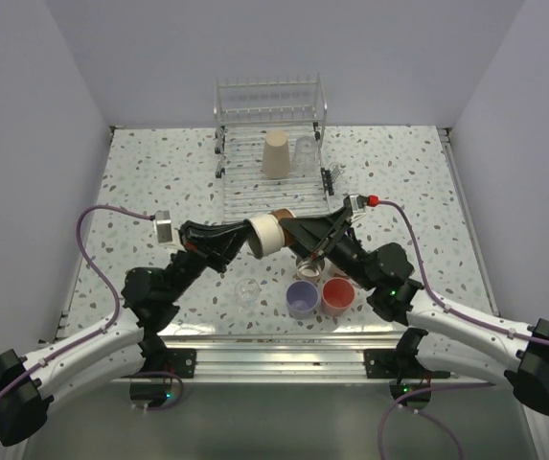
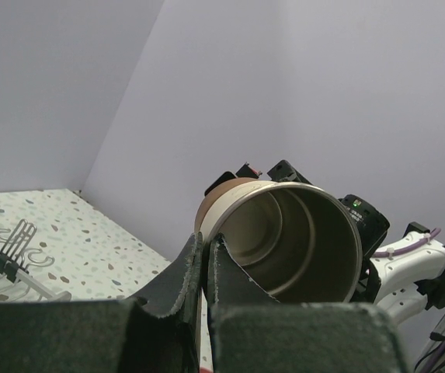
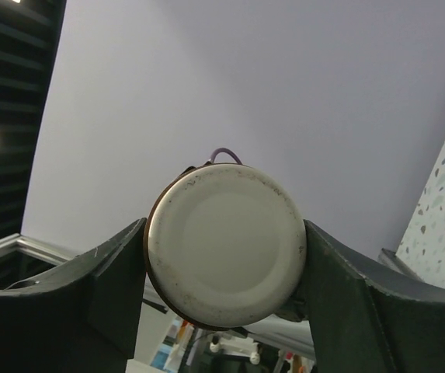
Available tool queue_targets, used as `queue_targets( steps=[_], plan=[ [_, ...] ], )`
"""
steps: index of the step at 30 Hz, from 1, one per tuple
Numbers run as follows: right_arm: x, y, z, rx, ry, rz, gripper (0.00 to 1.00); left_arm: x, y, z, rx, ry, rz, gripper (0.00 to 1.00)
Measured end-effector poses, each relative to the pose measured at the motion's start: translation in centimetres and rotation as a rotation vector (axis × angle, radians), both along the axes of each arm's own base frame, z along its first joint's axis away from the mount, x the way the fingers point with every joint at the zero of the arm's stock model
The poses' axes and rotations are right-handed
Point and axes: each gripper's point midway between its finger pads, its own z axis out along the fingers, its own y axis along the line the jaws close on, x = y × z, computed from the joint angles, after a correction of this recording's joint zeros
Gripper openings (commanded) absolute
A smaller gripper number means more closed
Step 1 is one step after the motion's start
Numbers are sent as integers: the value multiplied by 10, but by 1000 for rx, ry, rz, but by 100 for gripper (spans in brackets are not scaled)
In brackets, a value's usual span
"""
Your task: Load the cups into the dish rack
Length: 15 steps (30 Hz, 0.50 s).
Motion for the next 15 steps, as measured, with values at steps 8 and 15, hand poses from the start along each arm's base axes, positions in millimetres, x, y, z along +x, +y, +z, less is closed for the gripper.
queue_targets(
  steps=[8,15],
  plan=[
    [2,4,2,13,-4,0,3,1,3,0,-15,-3,12,2],
    [5,7,-13,-70,-3,-28,0,13,-4,-18,97,98,37,80]
  ],
)
